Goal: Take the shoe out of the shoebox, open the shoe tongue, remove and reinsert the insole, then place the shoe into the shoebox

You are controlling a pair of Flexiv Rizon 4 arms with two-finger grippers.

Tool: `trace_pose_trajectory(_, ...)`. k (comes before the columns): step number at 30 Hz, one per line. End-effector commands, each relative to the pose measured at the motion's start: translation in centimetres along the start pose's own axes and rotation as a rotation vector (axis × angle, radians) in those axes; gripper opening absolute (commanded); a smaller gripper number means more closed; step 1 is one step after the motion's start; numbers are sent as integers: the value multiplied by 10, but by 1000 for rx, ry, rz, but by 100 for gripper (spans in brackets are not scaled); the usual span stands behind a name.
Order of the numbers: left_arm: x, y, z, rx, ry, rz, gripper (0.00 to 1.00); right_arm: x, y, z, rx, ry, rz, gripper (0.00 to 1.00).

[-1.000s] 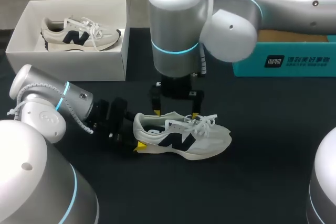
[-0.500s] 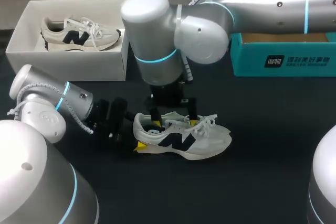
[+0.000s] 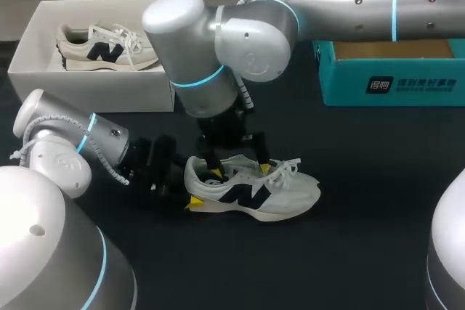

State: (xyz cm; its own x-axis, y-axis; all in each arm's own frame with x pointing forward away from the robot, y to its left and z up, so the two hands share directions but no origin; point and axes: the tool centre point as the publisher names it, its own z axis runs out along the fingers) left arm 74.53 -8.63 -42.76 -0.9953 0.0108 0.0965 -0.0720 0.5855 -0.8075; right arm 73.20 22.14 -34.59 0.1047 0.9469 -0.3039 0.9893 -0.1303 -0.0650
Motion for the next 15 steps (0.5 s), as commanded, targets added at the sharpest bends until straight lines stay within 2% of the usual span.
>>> trace_pose_trajectory(1,1,1,1,-2,1,0,0,8,0,5,13,-36,-1,100)
trace_pose_trajectory(15,1,1,1,-2,1,0,0,-10,-3,11,51,-112,35,100)
